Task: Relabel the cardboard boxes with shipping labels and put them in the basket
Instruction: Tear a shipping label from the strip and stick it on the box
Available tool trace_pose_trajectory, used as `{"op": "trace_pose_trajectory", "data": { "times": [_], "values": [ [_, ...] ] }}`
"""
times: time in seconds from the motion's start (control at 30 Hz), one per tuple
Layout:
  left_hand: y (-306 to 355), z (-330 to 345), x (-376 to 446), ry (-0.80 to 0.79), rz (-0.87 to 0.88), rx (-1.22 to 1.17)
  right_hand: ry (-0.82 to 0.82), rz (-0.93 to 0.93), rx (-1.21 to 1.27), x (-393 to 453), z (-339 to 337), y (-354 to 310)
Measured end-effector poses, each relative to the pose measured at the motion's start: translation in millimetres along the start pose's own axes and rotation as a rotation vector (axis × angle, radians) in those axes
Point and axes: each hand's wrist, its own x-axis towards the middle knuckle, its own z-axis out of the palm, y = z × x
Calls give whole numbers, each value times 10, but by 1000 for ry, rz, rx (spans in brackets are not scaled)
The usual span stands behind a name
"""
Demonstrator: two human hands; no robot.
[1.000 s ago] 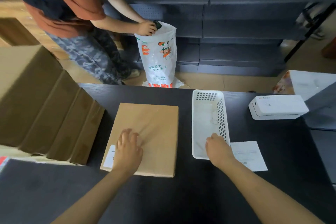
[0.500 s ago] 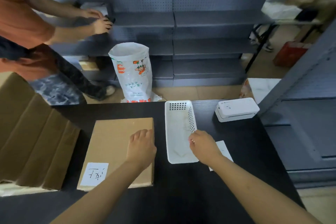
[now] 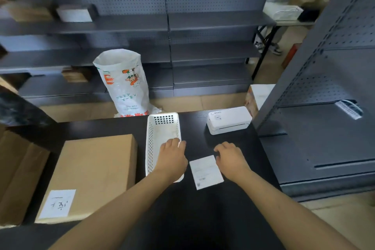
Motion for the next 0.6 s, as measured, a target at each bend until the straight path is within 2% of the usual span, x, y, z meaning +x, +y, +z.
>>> {"op": "trace_pose_trajectory", "data": {
  "times": [0.3,0.6],
  "values": [
    [613,295,119,-11,-66,31,-82,-139,0,79,-45,570],
    [754,896,232,-274,17,51,-198,-143,39,137,202,685]
  ]
}}
